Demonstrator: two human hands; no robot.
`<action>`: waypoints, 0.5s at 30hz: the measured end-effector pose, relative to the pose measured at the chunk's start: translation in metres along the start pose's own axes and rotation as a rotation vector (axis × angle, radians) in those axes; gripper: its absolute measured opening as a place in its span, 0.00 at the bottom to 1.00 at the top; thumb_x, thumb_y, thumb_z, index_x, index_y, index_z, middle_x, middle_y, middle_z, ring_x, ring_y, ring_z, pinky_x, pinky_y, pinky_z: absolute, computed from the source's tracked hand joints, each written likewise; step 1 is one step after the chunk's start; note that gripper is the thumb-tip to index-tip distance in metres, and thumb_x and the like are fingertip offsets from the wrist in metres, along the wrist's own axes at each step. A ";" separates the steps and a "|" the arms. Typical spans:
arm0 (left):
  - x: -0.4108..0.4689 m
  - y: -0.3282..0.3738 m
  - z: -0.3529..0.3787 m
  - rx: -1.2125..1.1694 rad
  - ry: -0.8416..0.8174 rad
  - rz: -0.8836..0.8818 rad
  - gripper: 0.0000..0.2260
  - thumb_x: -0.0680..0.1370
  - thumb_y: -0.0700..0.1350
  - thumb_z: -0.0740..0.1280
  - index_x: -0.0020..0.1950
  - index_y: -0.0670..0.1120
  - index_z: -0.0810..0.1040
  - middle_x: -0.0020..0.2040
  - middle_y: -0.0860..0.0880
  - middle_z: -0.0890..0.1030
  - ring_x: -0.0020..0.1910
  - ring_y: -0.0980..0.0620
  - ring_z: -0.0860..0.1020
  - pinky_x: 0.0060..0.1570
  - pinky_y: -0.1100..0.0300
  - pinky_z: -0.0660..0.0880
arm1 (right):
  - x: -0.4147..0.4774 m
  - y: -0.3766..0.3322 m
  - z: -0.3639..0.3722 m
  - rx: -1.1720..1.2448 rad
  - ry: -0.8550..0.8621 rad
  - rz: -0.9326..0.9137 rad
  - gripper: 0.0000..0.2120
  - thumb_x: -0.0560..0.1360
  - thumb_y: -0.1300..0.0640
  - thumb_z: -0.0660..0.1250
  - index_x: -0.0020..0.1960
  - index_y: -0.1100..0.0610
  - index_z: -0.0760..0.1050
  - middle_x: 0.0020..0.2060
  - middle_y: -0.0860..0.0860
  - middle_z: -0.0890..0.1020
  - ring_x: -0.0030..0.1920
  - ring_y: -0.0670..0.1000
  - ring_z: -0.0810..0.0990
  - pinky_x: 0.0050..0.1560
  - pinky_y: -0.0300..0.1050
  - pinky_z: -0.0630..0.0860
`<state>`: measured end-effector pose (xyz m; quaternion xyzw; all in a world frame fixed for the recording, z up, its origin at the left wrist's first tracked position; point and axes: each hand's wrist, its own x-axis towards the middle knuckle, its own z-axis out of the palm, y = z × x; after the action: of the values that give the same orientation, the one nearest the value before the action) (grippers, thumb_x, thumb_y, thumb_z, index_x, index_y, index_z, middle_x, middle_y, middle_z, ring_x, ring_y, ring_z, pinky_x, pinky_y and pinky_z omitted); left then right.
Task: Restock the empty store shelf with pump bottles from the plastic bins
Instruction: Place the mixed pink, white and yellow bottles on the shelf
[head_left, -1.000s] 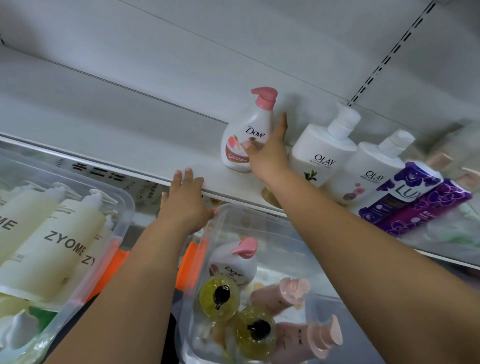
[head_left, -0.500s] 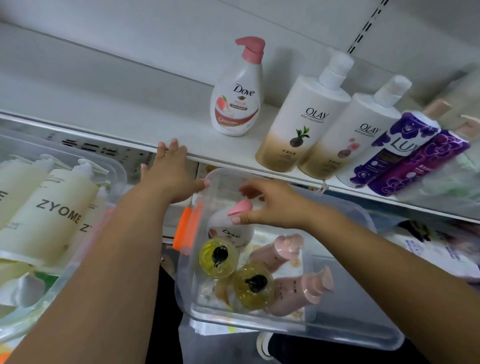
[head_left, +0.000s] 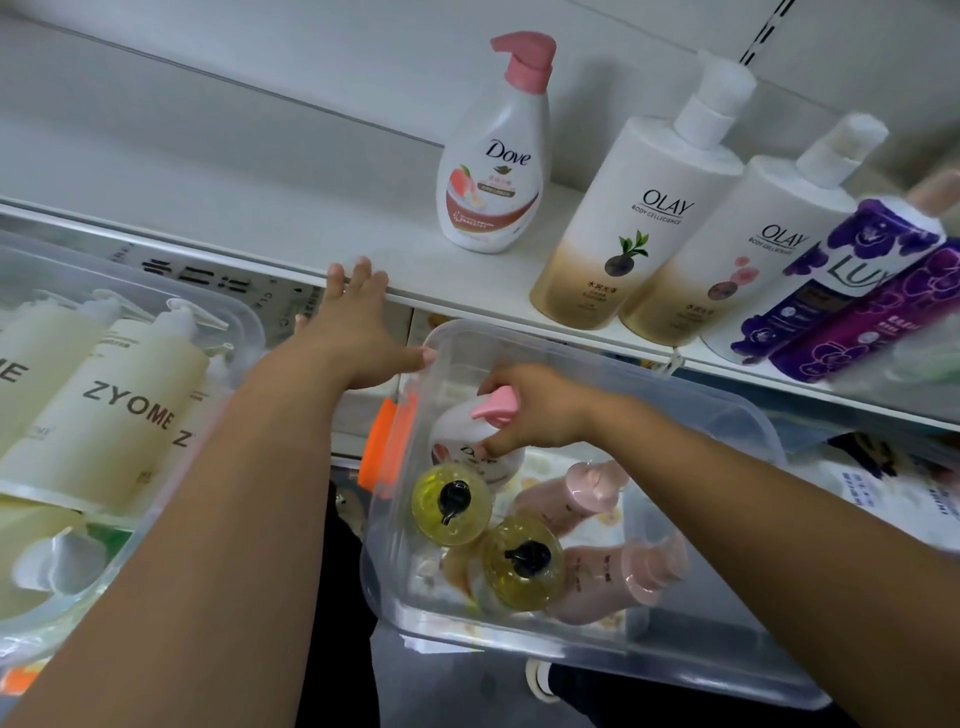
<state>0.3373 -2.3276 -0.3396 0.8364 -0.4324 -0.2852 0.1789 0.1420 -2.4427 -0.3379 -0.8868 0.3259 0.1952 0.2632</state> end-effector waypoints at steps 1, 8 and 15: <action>0.000 -0.001 0.000 -0.007 -0.004 0.004 0.47 0.74 0.60 0.71 0.81 0.48 0.44 0.80 0.54 0.38 0.78 0.52 0.33 0.76 0.38 0.48 | -0.002 0.002 0.001 0.025 0.005 0.001 0.27 0.67 0.52 0.81 0.62 0.56 0.77 0.53 0.52 0.81 0.52 0.54 0.80 0.53 0.52 0.80; -0.004 -0.001 -0.001 -0.010 0.012 0.013 0.48 0.73 0.61 0.71 0.81 0.48 0.45 0.80 0.54 0.38 0.78 0.52 0.34 0.76 0.39 0.49 | -0.035 0.008 -0.015 0.132 0.130 0.004 0.21 0.65 0.53 0.81 0.56 0.54 0.80 0.49 0.50 0.83 0.49 0.51 0.80 0.49 0.49 0.79; -0.010 0.003 -0.001 -0.102 0.053 0.021 0.42 0.77 0.55 0.70 0.81 0.46 0.48 0.81 0.52 0.41 0.78 0.52 0.36 0.77 0.48 0.46 | -0.077 -0.007 -0.058 0.209 0.385 -0.040 0.29 0.61 0.47 0.83 0.58 0.46 0.75 0.49 0.42 0.80 0.47 0.44 0.79 0.47 0.44 0.79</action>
<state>0.3311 -2.3216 -0.3343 0.8290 -0.4210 -0.2828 0.2357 0.1021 -2.4358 -0.2501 -0.8820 0.3707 -0.0178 0.2904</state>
